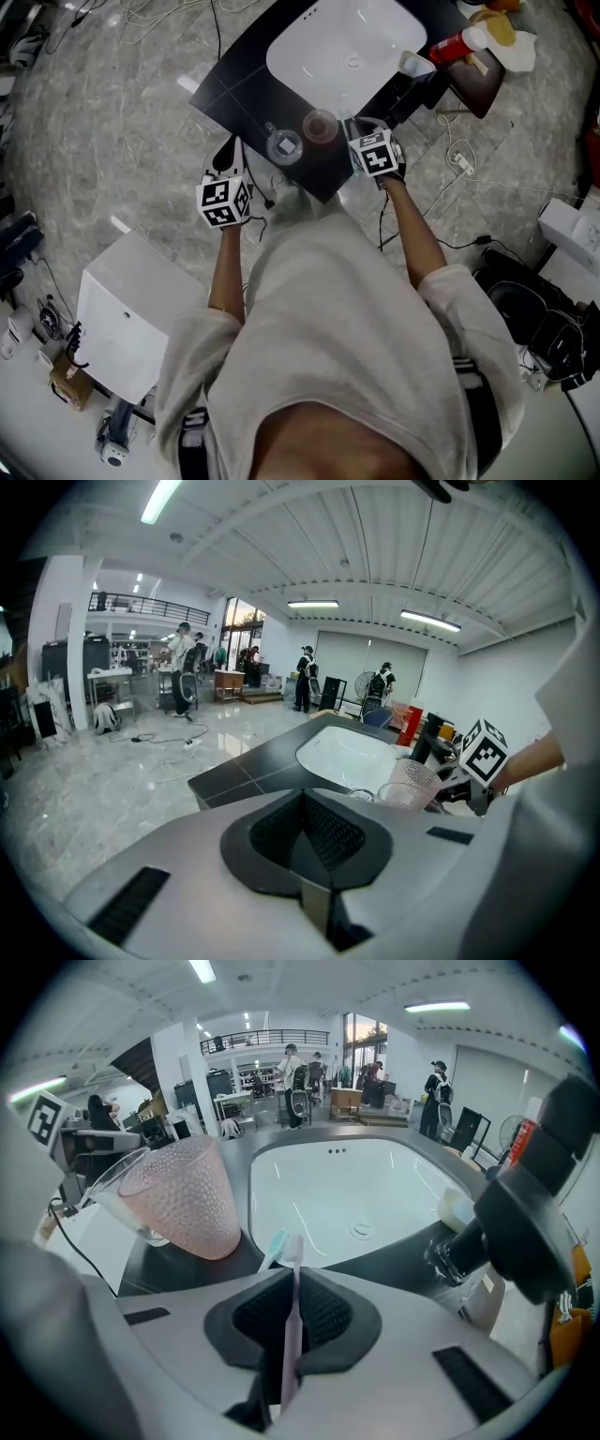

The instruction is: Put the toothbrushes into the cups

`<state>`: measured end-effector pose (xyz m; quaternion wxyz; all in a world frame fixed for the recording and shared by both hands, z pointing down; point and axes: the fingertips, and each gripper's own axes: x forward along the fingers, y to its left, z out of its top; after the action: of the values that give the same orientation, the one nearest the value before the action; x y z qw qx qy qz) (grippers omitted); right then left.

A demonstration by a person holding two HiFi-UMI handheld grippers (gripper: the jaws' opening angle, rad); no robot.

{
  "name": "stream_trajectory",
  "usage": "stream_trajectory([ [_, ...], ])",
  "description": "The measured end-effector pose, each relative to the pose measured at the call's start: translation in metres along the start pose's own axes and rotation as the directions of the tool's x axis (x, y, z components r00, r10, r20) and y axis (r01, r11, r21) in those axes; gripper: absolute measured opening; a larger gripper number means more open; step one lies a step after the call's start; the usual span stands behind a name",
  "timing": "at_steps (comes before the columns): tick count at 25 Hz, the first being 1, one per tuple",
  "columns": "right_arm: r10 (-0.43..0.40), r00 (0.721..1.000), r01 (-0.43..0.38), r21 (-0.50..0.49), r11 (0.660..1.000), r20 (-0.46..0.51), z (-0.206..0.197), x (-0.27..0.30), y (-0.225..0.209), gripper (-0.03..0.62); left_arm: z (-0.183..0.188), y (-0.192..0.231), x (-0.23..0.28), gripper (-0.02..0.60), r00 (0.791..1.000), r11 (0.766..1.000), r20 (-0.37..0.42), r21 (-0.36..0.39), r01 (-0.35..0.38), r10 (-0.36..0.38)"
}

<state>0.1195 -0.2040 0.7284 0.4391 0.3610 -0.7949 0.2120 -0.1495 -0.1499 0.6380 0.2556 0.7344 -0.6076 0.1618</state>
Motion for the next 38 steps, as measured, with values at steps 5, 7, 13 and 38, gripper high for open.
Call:
stream_trajectory([
  [5,-0.028,0.997,0.027,0.005,1.0,0.066,0.008,-0.018,0.002,0.035,0.007,-0.001,-0.002,0.028,1.0,1.0,0.014,0.009,0.015,-0.015],
  [7,-0.043,0.994,0.042,0.008,0.999,0.102,0.014,-0.029,0.002,0.035,0.009,-0.003,-0.002,0.028,1.0,1.0,0.019,0.013,0.023,-0.023],
  [13,-0.063,0.974,0.057,0.035,0.998,0.216,0.032,-0.063,0.005,0.035,0.017,-0.008,-0.002,0.028,0.998,0.999,0.04,0.027,0.04,-0.041],
  [38,-0.015,0.8,-0.042,0.08,0.996,0.6,0.152,-0.155,0.031,0.035,0.049,-0.001,-0.022,0.028,0.991,0.999,0.127,0.04,0.033,-0.038],
])
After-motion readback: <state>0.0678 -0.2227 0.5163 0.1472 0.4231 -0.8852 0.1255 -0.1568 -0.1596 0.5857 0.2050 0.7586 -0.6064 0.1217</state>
